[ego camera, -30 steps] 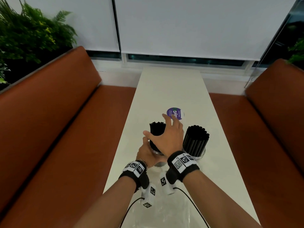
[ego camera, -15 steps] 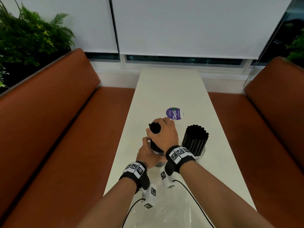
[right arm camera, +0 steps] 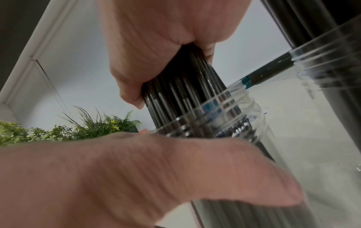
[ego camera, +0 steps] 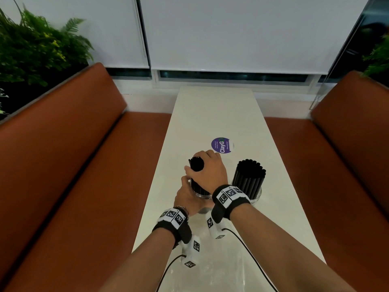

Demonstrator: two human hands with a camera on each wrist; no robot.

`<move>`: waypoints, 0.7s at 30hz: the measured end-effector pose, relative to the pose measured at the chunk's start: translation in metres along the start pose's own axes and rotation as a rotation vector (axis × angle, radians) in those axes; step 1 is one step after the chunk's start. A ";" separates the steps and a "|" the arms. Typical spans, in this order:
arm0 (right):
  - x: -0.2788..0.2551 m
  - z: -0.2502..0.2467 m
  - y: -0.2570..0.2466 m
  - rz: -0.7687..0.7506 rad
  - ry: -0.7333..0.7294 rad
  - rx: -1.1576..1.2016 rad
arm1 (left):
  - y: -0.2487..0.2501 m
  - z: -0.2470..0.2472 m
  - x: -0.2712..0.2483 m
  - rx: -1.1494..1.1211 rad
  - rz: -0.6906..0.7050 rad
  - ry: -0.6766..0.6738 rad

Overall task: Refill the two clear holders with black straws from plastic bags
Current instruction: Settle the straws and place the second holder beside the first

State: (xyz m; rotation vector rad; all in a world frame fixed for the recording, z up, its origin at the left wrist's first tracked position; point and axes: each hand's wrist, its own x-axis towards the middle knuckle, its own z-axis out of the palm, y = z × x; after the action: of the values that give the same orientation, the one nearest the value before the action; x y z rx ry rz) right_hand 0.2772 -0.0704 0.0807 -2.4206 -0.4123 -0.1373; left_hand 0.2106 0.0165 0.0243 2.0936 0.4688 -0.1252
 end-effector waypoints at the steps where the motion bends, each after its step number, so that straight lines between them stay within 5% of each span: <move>1: 0.000 -0.001 0.000 0.000 -0.005 0.000 | 0.000 0.000 0.000 -0.008 -0.005 -0.005; 14: -0.015 -0.042 -0.023 -0.109 0.103 0.098 | 0.009 -0.016 -0.012 -0.070 -0.050 -0.064; 21: -0.102 -0.096 -0.020 -0.242 0.140 0.156 | 0.032 -0.078 -0.047 -0.193 -0.146 -0.027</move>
State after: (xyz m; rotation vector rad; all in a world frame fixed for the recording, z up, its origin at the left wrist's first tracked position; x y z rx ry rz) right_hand 0.1746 -0.1437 0.1464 -2.1857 -0.6270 -0.3646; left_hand 0.1716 0.0534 0.1054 1.8666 0.5939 -0.1860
